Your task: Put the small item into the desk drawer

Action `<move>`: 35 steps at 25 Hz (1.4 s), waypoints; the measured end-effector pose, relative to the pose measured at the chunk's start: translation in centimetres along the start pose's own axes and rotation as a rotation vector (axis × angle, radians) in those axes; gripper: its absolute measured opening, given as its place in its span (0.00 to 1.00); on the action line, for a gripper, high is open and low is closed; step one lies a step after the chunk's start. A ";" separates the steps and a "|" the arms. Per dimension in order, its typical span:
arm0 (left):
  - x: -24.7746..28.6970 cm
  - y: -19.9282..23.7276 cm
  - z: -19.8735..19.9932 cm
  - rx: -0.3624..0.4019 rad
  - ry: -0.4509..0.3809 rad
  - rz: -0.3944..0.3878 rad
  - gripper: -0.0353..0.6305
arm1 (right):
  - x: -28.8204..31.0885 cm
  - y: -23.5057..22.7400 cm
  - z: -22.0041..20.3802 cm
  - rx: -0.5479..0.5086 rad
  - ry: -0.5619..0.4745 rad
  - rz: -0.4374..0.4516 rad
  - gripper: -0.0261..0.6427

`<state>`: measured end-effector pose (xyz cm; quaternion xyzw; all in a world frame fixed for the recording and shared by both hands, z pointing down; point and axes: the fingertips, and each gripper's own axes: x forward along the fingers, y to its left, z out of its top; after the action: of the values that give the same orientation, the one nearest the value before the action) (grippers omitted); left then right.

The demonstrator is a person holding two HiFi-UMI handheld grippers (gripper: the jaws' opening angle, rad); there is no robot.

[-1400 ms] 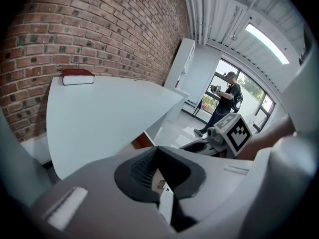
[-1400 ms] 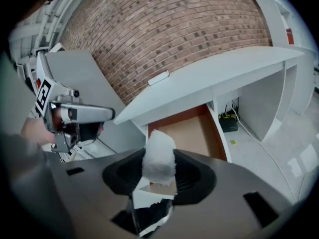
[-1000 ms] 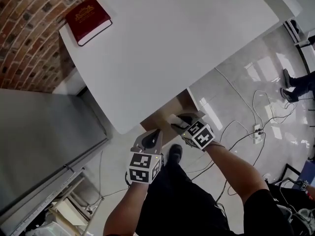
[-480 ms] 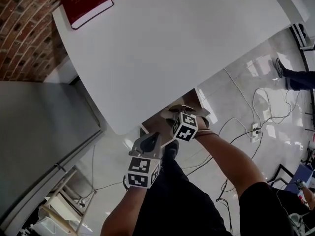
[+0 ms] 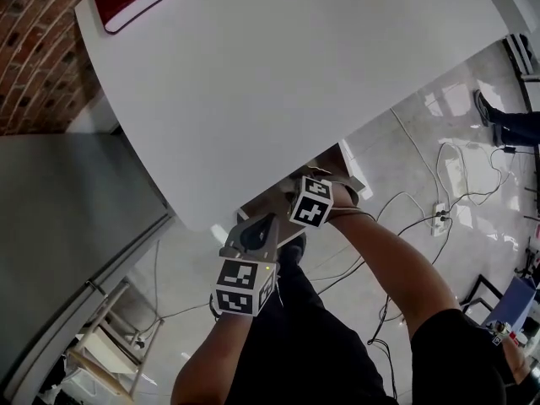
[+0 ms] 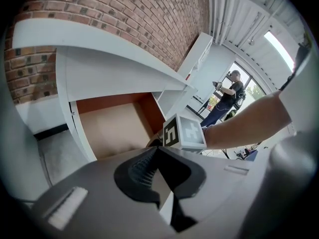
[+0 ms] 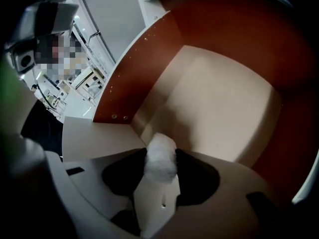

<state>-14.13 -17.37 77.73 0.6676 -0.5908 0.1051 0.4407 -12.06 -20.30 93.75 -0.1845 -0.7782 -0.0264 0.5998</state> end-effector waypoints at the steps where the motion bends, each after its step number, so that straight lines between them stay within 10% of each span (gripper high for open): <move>1: 0.1 0.0 0.0 -0.002 0.001 0.001 0.07 | 0.2 0.1 -0.1 0.008 0.008 0.011 0.28; 18: -5.1 -5.6 3.1 0.036 -0.010 -0.012 0.07 | -12.7 1.4 -3.7 0.244 -0.193 -0.180 0.38; 35: -13.5 -11.3 7.8 0.159 -0.077 0.045 0.07 | -25.5 11.0 -4.7 0.716 -0.607 -0.194 0.38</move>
<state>-10.93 -14.48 59.02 0.6904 -0.6122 0.1356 0.3607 1.20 -17.84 68.99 0.1081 -0.8918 0.2425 0.3663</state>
